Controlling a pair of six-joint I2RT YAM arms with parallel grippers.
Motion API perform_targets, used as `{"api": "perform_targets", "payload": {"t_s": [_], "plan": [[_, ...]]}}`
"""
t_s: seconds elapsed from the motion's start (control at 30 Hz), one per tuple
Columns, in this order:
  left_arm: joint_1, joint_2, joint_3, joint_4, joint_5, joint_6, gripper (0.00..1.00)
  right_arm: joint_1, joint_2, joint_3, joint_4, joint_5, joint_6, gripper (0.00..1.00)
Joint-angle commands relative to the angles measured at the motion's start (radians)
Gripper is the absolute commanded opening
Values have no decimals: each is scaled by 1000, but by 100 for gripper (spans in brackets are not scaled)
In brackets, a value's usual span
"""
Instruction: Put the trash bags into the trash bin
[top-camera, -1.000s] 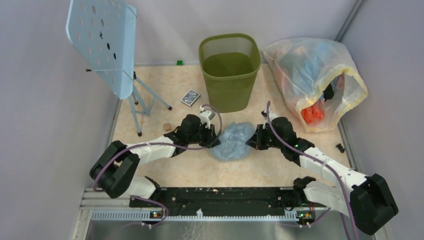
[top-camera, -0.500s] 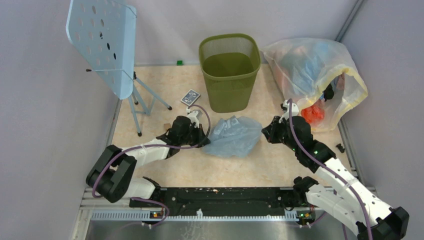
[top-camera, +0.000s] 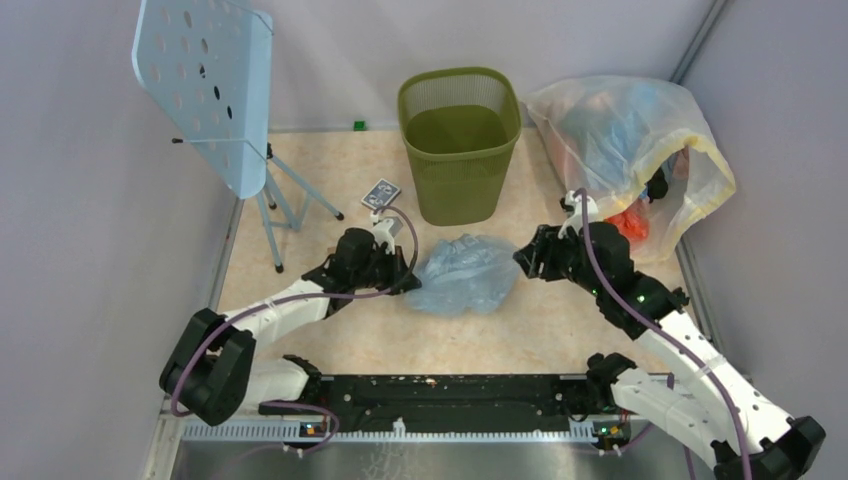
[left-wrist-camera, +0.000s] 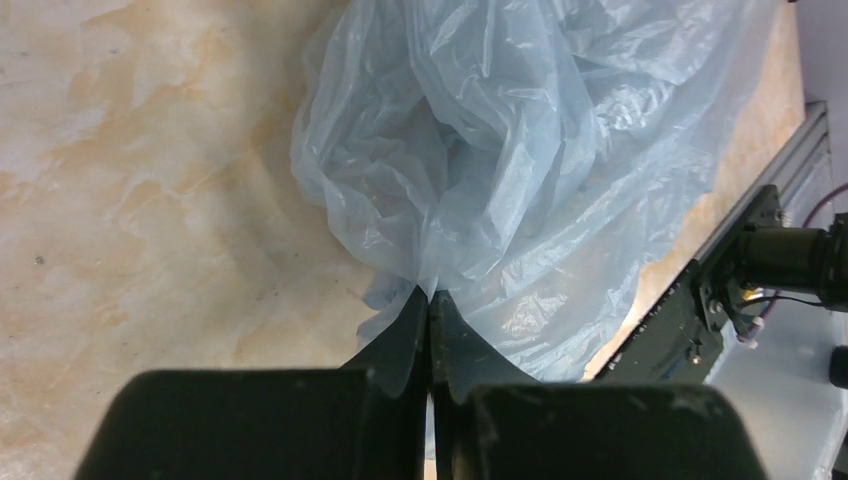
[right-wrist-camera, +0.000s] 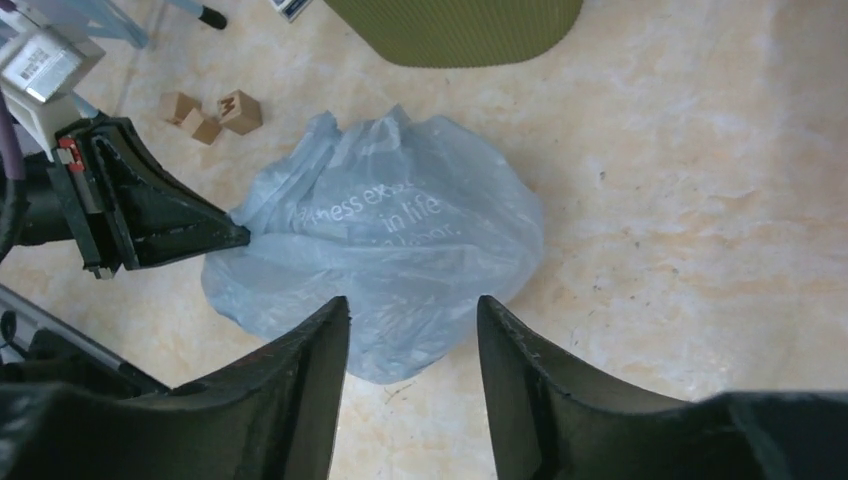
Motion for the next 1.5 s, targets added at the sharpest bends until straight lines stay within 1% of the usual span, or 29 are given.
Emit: {"api": "perform_targets", "payload": {"t_s": [0.0,0.1,0.13,0.2,0.27,0.37,0.5,0.57,0.63,0.67,0.7,0.73,0.77,0.83,0.9,0.97,1.03,1.13,1.2,1.33,1.47], "plan": [[2,-58,50,-12,64,-18,3,8,70,12,29,-136,32,57],[2,-71,60,-19,71,-54,4,9,103,-26,71,-228,71,83],[2,-73,66,-27,74,-68,4,8,100,-45,97,-254,83,85],[2,-76,75,-36,89,-95,5,8,94,-77,140,-276,91,86],[3,-83,77,-32,102,-131,7,8,104,-87,141,-273,91,86],[2,-99,85,-27,94,-201,7,8,144,-87,128,-272,101,83],[1,-118,81,52,109,-321,9,8,171,-123,185,-287,153,78],[1,-125,72,102,118,-379,9,8,158,-149,238,-296,187,78],[1,-131,69,116,117,-403,10,8,141,-162,284,-326,190,79],[2,-135,70,116,110,-409,10,9,135,-158,303,-364,159,83],[1,-140,70,110,100,-414,10,24,129,-141,298,-393,106,89],[1,-144,70,101,86,-417,11,55,120,-114,260,-364,28,90],[-1,-147,70,89,74,-421,11,95,108,-83,216,-297,-44,90],[-1,-150,67,78,56,-426,12,142,90,-35,168,-215,-144,90],[0,-148,67,72,47,-425,12,158,89,6,144,-184,-203,91],[-2,-147,65,62,37,-423,13,203,116,43,124,-133,-267,93],[-3,-153,63,57,28,-421,13,293,159,71,123,-29,-346,93],[-3,-159,61,45,15,-412,13,454,229,77,175,144,-521,93],[-4,-161,69,34,11,-405,13,520,295,87,213,184,-619,93],[-5,-166,87,23,29,-399,13,540,369,117,266,149,-660,89],[-4,-171,101,-12,-1,-361,14,542,354,127,288,183,-664,87]]}}
